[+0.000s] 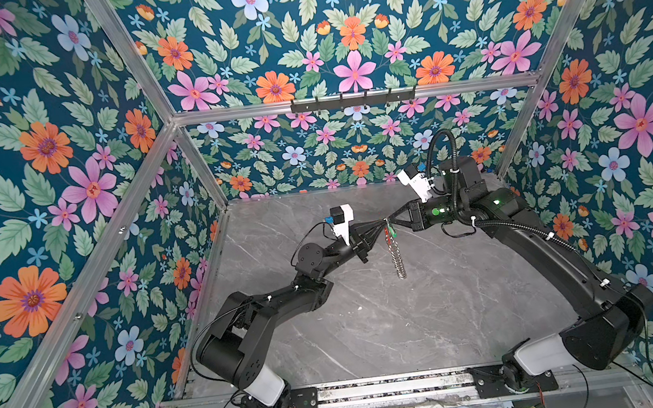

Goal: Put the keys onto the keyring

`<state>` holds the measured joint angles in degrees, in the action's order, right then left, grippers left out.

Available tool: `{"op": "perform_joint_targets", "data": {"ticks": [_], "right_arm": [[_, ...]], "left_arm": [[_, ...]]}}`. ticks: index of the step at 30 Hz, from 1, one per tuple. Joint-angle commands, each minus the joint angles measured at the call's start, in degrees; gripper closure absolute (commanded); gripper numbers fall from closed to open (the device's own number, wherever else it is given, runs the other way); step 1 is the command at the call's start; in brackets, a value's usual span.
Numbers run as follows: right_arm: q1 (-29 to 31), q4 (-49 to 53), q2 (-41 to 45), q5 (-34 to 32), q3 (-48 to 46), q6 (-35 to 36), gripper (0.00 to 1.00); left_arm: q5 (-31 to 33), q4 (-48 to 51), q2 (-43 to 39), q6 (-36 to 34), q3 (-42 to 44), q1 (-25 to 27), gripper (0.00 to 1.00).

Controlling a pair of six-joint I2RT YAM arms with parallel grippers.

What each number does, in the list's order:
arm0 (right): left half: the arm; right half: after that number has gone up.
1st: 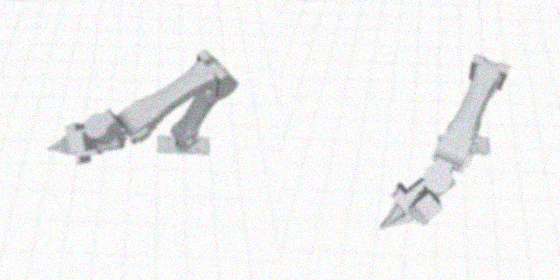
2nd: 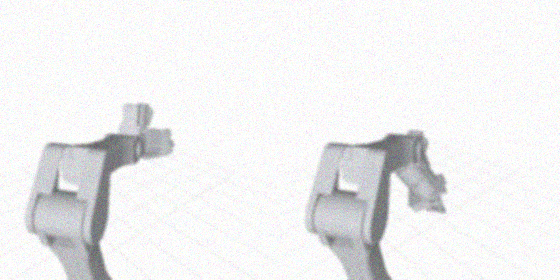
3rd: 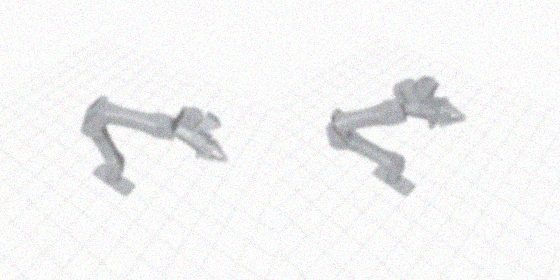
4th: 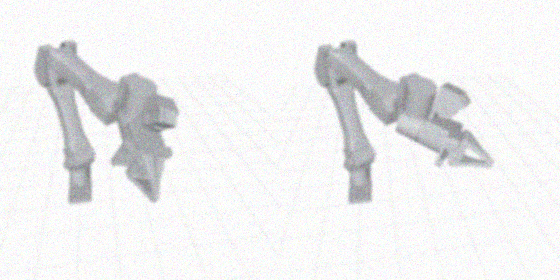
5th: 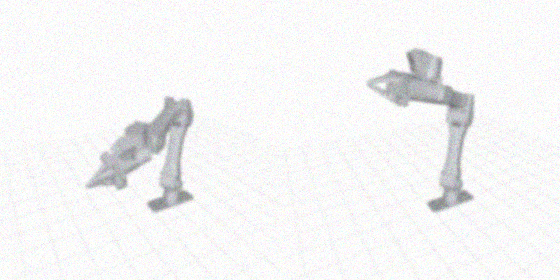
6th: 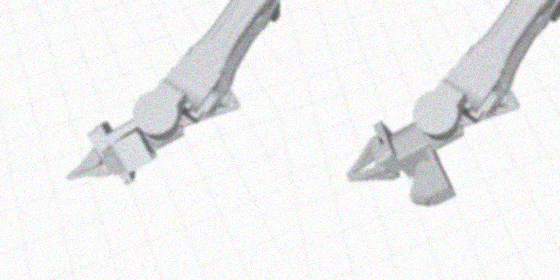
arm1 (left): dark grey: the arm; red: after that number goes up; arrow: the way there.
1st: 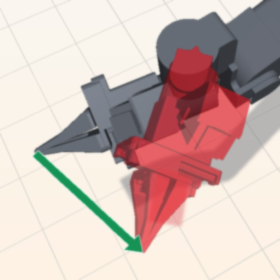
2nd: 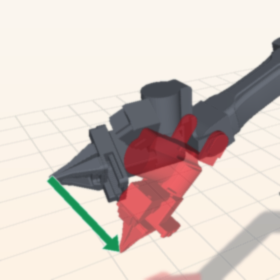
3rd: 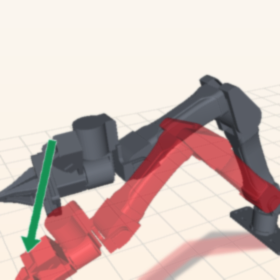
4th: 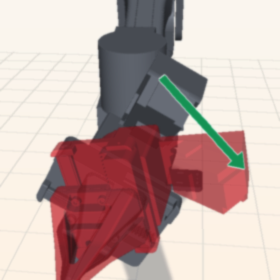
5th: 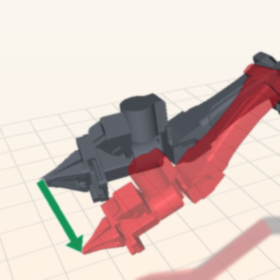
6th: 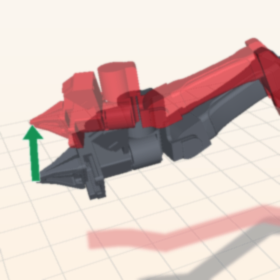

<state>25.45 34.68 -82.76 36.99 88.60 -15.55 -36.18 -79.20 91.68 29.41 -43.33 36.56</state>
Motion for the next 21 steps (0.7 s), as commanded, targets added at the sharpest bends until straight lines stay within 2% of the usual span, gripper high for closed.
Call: {"op": "perform_joint_targets", "data": {"ticks": [1, 8, 21], "right_arm": [[0.0, 0.0, -0.5, -1.6, 0.7, -0.6, 1.00], [0.0, 1.5, -1.4, -3.5, 1.0, -1.1, 1.00], [-0.1, 0.5, 0.4, -3.1, -1.0, -1.5, 1.00]], "left_arm": [[-0.6, -2.2, -0.5, -0.9, 0.1, 0.1, 1.00], [-0.7, -2.0, -1.4, -1.6, 0.2, 0.1, 1.00], [0.5, -2.2, -2.4, -1.9, 1.0, 0.1, 1.00]]}}
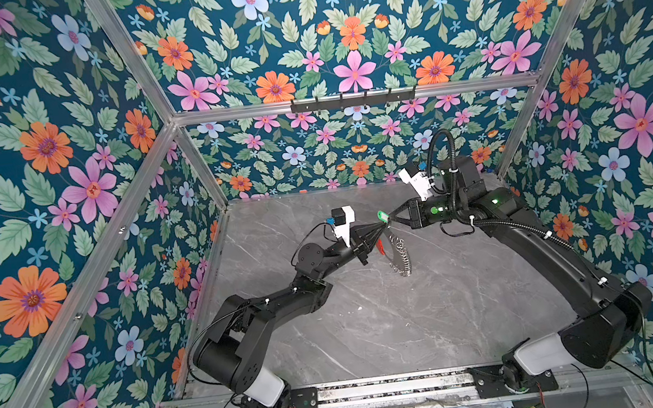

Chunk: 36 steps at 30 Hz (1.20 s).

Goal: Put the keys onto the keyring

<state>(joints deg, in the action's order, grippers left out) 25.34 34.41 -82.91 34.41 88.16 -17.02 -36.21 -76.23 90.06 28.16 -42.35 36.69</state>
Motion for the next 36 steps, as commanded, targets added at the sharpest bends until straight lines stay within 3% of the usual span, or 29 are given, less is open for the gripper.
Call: {"op": "perform_joint_targets", "data": {"ticks": [1, 6, 13, 36], "right_arm": [[0.0, 0.4, 1.1, -0.4, -0.9, 0.1, 1.00], [0.0, -6.8, 7.3, 3.0, -6.1, 2.3, 1.00], [0.0, 1.1, 5.8, -1.1, -3.8, 7.5, 1.00], [0.2, -1.3, 2.0, 4.1, -1.2, 4.1, 1.00]], "left_arm": [[0.7, -5.1, -0.9, -0.8, 0.2, -0.1, 1.00], [2.4, -0.9, -2.8, -4.5, 1.0, -0.3, 1.00], [2.6, 3.5, -4.6, -6.5, 0.3, -0.3, 1.00], [1.1, 0.2, -2.7, -3.8, -0.5, 0.0, 1.00]]}}
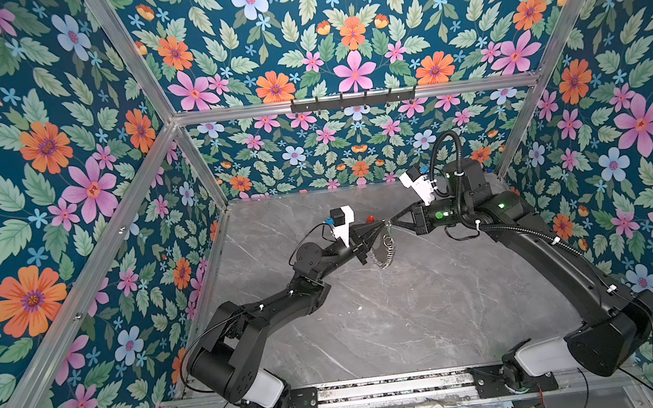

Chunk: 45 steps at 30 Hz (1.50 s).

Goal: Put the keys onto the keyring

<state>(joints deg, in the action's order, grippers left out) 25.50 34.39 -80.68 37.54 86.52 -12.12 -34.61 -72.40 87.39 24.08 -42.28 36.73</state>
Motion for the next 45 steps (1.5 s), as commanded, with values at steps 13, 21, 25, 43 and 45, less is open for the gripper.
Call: {"op": "perform_joint_targets", "data": {"ticks": [13, 21, 25, 43, 45], "right_arm": [[0.4, -2.1, -1.4, 0.8, 1.2, -2.6, 1.00], [0.3, -1.1, -1.9, -1.0, 0.6, -3.4, 1.00], [0.3, -0.8, -1.8, -2.0, 0.2, -3.5, 1.00], [0.0, -4.1, -2.0, 4.0, -2.2, -7.2, 1.00], [0.0, -6.7, -2.4, 6.3, -3.2, -9.6, 1.00]], "left_arm": [[-0.8, -4.0, -0.5, 0.3, -0.2, -0.1, 1.00], [-0.8, -5.1, -0.7, 0.3, 0.3, 0.0, 1.00], [-0.6, -5.9, -1.0, 0.2, 0.7, 0.0, 1.00], [1.7, -20.1, 2.1, 5.4, 2.5, 0.0, 1.00], [1.9, -23.4, 3.7, 7.6, 1.8, 0.0, 1.00]]}}
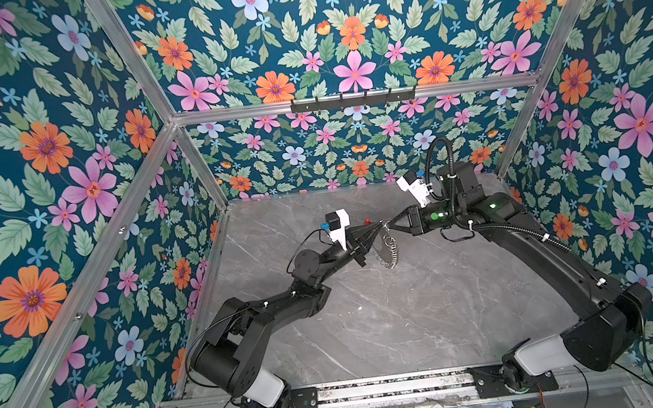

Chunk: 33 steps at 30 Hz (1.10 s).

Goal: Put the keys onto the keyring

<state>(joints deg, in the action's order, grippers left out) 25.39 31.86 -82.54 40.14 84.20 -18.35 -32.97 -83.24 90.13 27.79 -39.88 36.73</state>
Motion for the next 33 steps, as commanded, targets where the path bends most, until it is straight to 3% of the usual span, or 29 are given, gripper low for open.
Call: {"op": "perform_joint_targets", "data": {"ticks": [1, 6, 11, 13, 15, 19, 33], "right_arm": [[0.0, -5.6, -0.5, 4.3, -1.4, -4.5, 1.00], [0.0, -10.7, -0.3, 7.0, -3.3, -8.0, 0.99], [-1.1, -9.6, 1.4, 5.1, -3.6, -7.6, 0.73], [-1.6, -8.5, 2.7, 1.5, -3.7, -5.9, 0.70], [-1.6, -7.3, 4.6, -3.8, -3.8, -3.9, 0.68], [-1.6, -8.1, 8.3, -7.5, -5.1, -1.3, 0.66], [-1.6, -20.8, 8.1, 0.6, -6.1, -4.0, 0.73]], "left_arm": [[0.2, -12.4, 1.5, 4.4, -1.4, 0.0, 1.00], [0.9, -12.5, 1.6, 5.0, -2.6, 1.0, 1.00], [2.5, -12.6, 1.2, 5.6, -3.1, 1.1, 1.00], [2.7, -12.6, 1.2, 7.0, -3.2, 1.0, 1.00], [2.6, -12.6, 1.6, 7.7, -3.5, 1.0, 1.00], [2.0, -12.6, 2.9, 10.5, -5.1, 1.1, 1.00], [1.2, -12.6, 2.2, 12.2, -4.9, 1.0, 1.00]]}}
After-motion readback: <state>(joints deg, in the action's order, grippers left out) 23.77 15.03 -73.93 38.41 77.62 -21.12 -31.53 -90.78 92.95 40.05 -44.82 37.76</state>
